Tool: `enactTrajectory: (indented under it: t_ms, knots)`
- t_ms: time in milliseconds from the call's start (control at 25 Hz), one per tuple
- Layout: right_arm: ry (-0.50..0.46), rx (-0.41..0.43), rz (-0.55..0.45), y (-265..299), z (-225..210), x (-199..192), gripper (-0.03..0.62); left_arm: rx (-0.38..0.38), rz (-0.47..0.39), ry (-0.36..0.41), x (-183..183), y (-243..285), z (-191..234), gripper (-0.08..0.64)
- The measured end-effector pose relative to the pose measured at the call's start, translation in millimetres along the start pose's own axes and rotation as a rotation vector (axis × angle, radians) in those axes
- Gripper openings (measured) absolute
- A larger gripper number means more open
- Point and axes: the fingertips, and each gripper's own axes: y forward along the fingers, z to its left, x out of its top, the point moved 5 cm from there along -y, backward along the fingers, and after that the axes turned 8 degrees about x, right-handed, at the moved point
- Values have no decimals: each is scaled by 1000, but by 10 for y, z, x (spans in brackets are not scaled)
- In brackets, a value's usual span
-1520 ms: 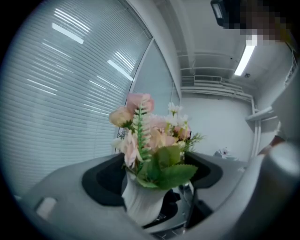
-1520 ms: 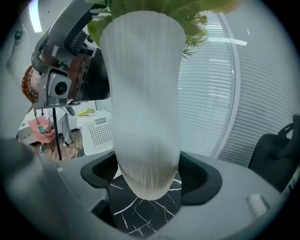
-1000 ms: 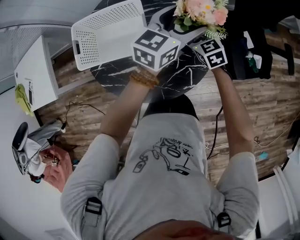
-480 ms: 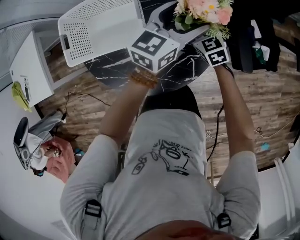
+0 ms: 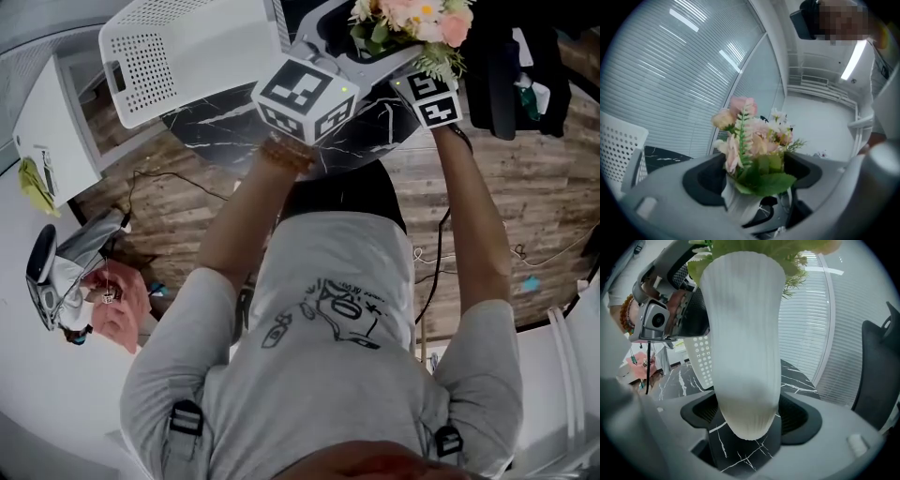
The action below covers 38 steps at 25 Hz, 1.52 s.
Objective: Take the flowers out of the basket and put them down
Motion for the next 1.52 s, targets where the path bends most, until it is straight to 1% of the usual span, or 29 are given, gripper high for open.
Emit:
enactTrajectory:
  t_ms: [200,480,880,1000,1200,1320,1440,1520]
  knots:
    - [-7,-8,-2,50,21,-85,411,-6,-15,-22,-101,-26,-7,387]
    - [-15,-17,-27,72,26,-99,410,-2,-30,-26,-126,-39,9,387]
    - [7,-14,-59,70,14,-122,417,-7,-17,-20,-129,-21,-6,387]
    - [7,-24,-69,14,24,-98,436,-5,-16,-14,-96,-38,-13,387]
    - [56,-53,-102,-163,44,-50,436,3,-19,-15,-26,-142,-42,388]
    - [63,-52,-111,-325,118,25,422,9,-26,-11,30,-247,-81,388]
    - [40,-46,-117,-480,253,87,388,20,-37,-15,67,-393,-112,388]
    - [46,-51,-126,-597,338,113,357,33,-48,-25,89,-514,-125,388]
